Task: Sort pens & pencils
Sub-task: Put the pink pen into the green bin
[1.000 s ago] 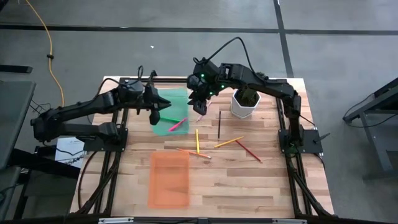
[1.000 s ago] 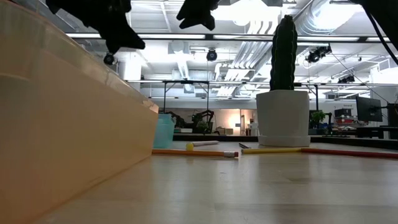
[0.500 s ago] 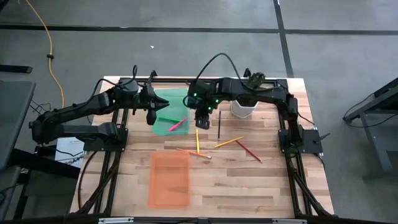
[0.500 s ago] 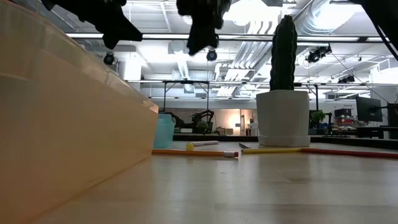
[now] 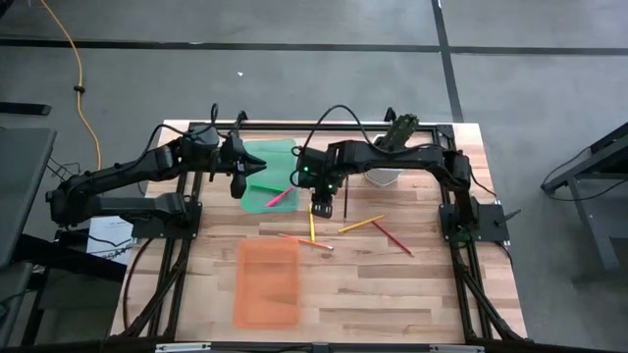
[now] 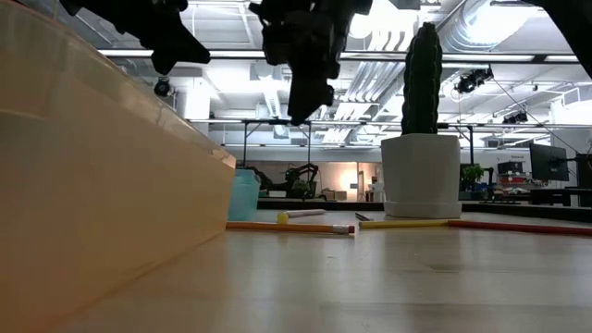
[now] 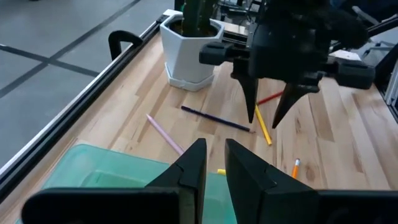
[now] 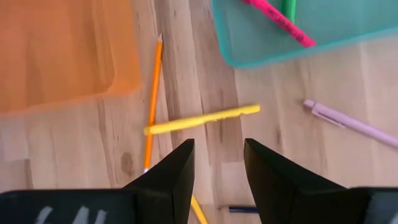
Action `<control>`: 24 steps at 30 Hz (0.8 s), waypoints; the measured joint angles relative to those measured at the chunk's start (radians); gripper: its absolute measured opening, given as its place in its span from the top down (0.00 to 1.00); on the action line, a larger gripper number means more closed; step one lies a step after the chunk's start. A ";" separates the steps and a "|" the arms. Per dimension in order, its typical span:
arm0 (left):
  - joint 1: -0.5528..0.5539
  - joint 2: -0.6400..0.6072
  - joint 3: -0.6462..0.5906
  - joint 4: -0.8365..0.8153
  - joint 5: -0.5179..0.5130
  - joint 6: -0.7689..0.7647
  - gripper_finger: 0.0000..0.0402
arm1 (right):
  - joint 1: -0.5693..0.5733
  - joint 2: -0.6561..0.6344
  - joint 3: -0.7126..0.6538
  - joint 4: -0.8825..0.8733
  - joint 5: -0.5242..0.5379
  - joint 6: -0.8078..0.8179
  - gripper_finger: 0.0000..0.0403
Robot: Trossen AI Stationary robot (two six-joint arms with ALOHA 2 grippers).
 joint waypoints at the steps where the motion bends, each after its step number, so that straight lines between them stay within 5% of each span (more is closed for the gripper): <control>1: 0.000 0.000 0.000 -0.001 0.000 0.000 0.88 | -0.004 0.000 -0.007 0.023 -0.001 0.019 0.68; 11: 0.000 0.000 0.000 -0.022 0.000 0.021 0.88 | -0.079 -0.002 -0.011 0.115 -0.003 0.140 0.68; 24: 0.000 0.000 0.000 -0.027 -0.007 0.024 0.88 | -0.152 -0.002 -0.011 0.051 0.037 -0.015 0.68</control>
